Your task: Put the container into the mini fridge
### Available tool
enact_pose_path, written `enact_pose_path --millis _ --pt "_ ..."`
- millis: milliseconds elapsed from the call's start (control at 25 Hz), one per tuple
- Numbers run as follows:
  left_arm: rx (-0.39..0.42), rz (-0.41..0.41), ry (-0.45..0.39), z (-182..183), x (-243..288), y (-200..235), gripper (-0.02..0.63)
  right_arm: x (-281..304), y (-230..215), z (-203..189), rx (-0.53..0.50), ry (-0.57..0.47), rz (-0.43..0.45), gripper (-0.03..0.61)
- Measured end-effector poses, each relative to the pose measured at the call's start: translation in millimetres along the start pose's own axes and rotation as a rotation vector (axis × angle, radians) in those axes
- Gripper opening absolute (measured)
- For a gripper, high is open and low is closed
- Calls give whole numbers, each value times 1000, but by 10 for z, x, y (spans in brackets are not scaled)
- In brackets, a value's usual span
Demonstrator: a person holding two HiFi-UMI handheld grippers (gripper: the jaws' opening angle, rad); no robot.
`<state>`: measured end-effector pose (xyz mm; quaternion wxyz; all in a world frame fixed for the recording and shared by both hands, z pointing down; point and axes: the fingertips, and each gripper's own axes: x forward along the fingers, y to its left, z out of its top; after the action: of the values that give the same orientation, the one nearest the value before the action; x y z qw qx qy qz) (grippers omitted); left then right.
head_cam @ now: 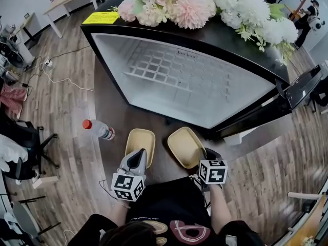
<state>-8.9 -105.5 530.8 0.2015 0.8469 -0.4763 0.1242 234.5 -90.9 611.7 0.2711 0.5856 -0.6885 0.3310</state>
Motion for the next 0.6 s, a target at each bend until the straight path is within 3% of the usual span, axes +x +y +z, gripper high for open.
enact_pose_path --millis 320,600 --pt "-1 -6 0 60 -188 212 8 -117 106 204 109 -63 -50 38" --pt "1 -15 5 29 -233 273 8 -74 129 386 95 -73 -104 38"
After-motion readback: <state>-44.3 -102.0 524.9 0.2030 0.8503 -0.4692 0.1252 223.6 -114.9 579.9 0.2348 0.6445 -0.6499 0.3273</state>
